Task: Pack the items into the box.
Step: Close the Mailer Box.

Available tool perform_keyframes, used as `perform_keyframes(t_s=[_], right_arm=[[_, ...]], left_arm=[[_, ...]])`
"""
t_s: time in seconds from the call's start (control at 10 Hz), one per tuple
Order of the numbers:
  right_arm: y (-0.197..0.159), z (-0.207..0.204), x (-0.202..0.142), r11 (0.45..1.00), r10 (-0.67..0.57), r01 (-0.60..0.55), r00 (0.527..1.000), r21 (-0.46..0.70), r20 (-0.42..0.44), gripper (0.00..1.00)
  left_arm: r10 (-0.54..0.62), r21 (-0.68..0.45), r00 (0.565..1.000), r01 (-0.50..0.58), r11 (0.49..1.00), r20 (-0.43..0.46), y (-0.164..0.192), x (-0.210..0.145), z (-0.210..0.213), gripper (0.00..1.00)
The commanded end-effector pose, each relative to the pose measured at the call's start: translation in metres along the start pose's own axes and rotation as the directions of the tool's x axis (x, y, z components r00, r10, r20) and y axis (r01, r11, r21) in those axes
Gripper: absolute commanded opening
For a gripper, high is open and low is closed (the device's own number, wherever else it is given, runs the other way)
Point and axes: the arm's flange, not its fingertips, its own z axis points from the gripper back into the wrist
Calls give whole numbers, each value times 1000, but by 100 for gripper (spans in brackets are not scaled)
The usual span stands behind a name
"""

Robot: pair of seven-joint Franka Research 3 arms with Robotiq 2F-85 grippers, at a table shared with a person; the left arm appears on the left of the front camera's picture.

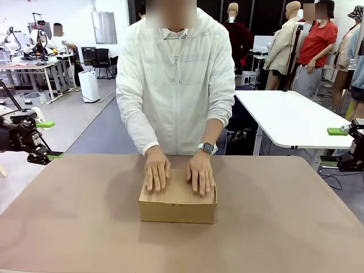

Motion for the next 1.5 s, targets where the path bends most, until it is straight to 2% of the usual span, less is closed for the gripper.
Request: perform_keyframes(t_s=[0.0, 1.4], right_arm=[[4, 0, 1, 1000, 4, -4, 1000, 27, 12, 100], [4, 0, 1, 1000, 4, -4, 1000, 27, 12, 100]], left_arm=[[-21, -13, 1000, 21, 1000, -1, 0, -1, 0, 100], [-21, -13, 1000, 21, 1000, -1, 0, -1, 0, 100]])
